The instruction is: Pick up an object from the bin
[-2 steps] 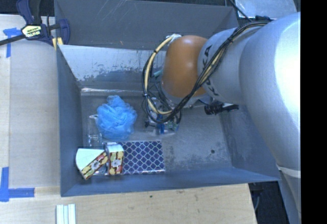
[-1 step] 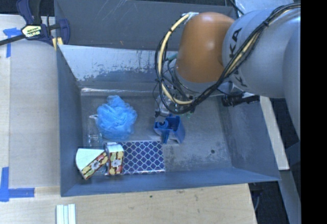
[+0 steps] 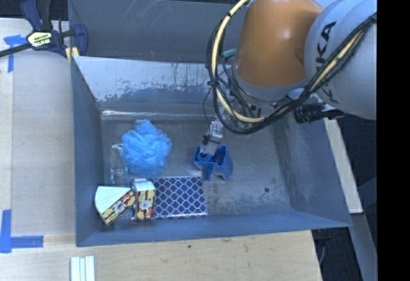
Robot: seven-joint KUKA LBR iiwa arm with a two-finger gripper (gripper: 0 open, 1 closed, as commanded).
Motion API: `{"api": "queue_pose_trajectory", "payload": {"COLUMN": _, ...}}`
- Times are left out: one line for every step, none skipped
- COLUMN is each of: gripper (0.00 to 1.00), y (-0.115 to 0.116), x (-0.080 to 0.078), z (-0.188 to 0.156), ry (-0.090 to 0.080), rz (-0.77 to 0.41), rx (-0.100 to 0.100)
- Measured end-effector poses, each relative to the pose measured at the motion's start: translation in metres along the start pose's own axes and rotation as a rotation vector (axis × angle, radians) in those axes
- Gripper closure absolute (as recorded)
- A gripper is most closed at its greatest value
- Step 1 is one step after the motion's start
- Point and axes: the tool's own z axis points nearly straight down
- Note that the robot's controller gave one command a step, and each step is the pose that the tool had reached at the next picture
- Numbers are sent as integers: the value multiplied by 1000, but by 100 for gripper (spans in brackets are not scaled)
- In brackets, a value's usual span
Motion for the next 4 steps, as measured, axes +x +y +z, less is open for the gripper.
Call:
{"api": "queue_pose_trajectory", "payload": {"gripper": 0, "y": -20, "x": 13, "z": 49, "ry": 8, "rz": -288, "rx": 3}}
{"api": "queue_pose_trajectory", "payload": {"gripper": 0, "y": -41, "x": 26, "z": 96, "ry": 2, "rz": -169, "rx": 1}}
{"api": "queue_pose_trajectory", "payload": {"gripper": 0, "y": -26, "x": 17, "z": 133, "ry": 10, "rz": -124, "rx": 5}}
{"api": "queue_pose_trajectory", "payload": {"gripper": 0, "y": -55, "x": -57, "z": 141, "ry": -2, "rz": -149, "rx": 3}}
